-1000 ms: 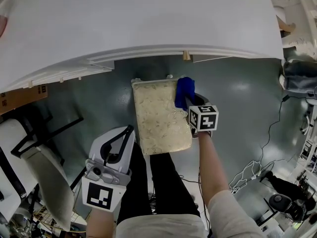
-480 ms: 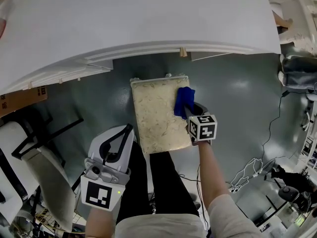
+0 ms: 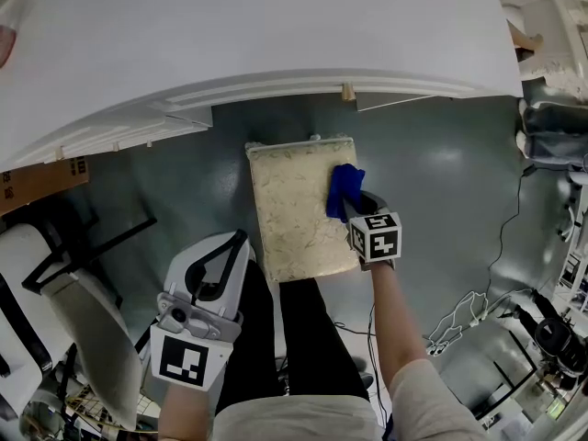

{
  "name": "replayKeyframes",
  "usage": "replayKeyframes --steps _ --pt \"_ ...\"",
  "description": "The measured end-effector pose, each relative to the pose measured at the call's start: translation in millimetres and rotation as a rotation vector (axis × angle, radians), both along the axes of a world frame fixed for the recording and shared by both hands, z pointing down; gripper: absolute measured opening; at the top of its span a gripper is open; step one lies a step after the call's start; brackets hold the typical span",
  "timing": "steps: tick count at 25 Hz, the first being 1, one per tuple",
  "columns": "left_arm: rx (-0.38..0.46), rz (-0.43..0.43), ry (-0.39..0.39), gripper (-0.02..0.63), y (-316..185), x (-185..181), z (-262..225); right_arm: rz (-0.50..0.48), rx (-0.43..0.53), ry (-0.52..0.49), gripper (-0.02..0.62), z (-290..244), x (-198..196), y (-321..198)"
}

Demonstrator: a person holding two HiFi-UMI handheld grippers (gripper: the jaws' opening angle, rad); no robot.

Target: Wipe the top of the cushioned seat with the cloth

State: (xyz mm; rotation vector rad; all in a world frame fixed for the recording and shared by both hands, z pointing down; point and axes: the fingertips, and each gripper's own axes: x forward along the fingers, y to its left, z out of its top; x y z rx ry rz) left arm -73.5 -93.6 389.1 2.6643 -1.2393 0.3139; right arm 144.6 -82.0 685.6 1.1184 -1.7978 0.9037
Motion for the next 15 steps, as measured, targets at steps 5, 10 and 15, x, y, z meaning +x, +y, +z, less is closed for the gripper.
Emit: replayKeyframes --steps 5,10,15 --pt "-0.001 0.002 -0.003 0.0 7.1 -8.2 0.6 -0.046 0.017 -0.02 0.06 -1.5 -33.8 -0.1" --pt "0.001 -0.012 -0.004 0.0 10.6 -22.5 0.7 -0.046 0.019 -0.044 0.06 -1.0 -64.2 2.9" --pt "0.001 -0.027 -0.002 0.0 15.1 -35.5 1.0 -0.069 0.023 -0.057 0.06 -1.3 -93.2 5.6"
